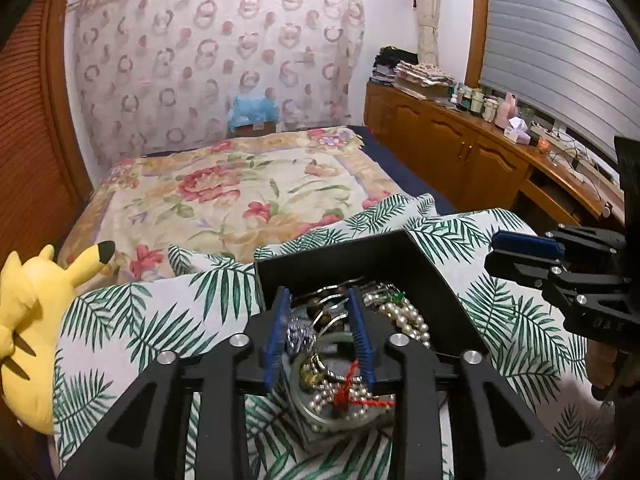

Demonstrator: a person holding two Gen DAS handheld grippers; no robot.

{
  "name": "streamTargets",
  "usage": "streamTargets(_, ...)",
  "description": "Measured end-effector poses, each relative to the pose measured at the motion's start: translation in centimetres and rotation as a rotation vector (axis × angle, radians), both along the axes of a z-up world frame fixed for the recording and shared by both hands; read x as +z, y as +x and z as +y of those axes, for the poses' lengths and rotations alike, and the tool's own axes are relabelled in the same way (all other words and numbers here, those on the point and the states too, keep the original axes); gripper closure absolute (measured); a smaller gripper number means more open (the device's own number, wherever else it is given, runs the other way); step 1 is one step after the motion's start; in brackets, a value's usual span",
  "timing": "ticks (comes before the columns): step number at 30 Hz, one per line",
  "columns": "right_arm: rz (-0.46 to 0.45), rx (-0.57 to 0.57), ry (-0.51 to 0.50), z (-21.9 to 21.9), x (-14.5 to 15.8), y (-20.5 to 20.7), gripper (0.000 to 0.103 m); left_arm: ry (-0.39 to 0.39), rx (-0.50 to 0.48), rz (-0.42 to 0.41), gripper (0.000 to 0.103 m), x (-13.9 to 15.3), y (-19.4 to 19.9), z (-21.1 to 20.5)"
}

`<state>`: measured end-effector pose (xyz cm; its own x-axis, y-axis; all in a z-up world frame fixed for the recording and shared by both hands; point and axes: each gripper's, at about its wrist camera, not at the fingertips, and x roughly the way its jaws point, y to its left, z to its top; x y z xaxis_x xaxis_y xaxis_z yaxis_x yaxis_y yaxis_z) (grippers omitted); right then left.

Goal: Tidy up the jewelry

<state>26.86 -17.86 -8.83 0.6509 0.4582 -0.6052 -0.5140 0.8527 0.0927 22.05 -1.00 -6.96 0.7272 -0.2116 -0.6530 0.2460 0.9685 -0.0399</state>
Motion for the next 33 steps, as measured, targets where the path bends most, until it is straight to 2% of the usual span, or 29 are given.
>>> streamTargets(1, 0.002, -0.006, 0.003, -0.1, -0.2, -0.4, 0.073, 0.001, 0.003, -0.001, 0.067, 0.1, -0.2, 0.0)
streamTargets(2, 0.002, -0.009, 0.002, -0.1, -0.3, -0.6, 0.073, 0.003, 0.006, -0.001, 0.056, 0.2, -0.4, -0.1)
streamTargets(5, 0.007, -0.025, 0.004, -0.1, -0.7, -1.5, 0.073, 0.01, 0.028, -0.01, 0.034, 0.5, -1.5, 0.1)
streamTargets(7, 0.007, -0.04, 0.003, -0.2, -1.0, -1.9, 0.065, 0.016, 0.043, -0.018, 0.016, 0.7, -1.8, 0.2)
streamTargets(9, 0.001, -0.059, 0.001, -0.2, -1.1, -2.3, 0.043, 0.021, 0.055, -0.017, 0.011, 0.8, -2.2, 0.4)
streamTargets(10, -0.003, -0.078, 0.0, -0.2, -1.1, -2.5, 0.038, 0.023, 0.062, -0.012, 0.008, 0.7, -2.4, 0.4)
streamTargets(12, -0.007, -0.104, -0.001, -0.3, -1.1, -2.7, 0.022, 0.029, 0.072, 0.0, 0.008, 0.6, -2.6, 0.5)
streamTargets(14, -0.011, -0.128, -0.004, -0.3, -1.3, -2.9, 0.011, 0.031, 0.081, 0.01, 0.008, 0.4, -2.8, 0.6)
streamTargets(15, -0.013, -0.137, -0.005, -0.3, -1.4, -3.0, 0.006, 0.029, 0.084, 0.013, 0.008, 0.3, -3.0, 0.6)
streamTargets(17, -0.023, -0.156, -0.014, -0.2, -1.5, -3.4, 0.003, 0.026, 0.092, 0.02, 0.008, 0.0, -3.5, 0.6)
streamTargets(24, -0.011, -0.186, -0.025, 0.1, -1.9, -4.4, 0.003, 0.068, 0.129, 0.015, 0.008, -0.4, -5.9, 0.5)
streamTargets(33, -0.03, -0.205, 0.004, 0.1, -1.7, -7.5, 0.003, 0.003, 0.12, 0.005, 0.008, 0.3, -9.3, 0.9)
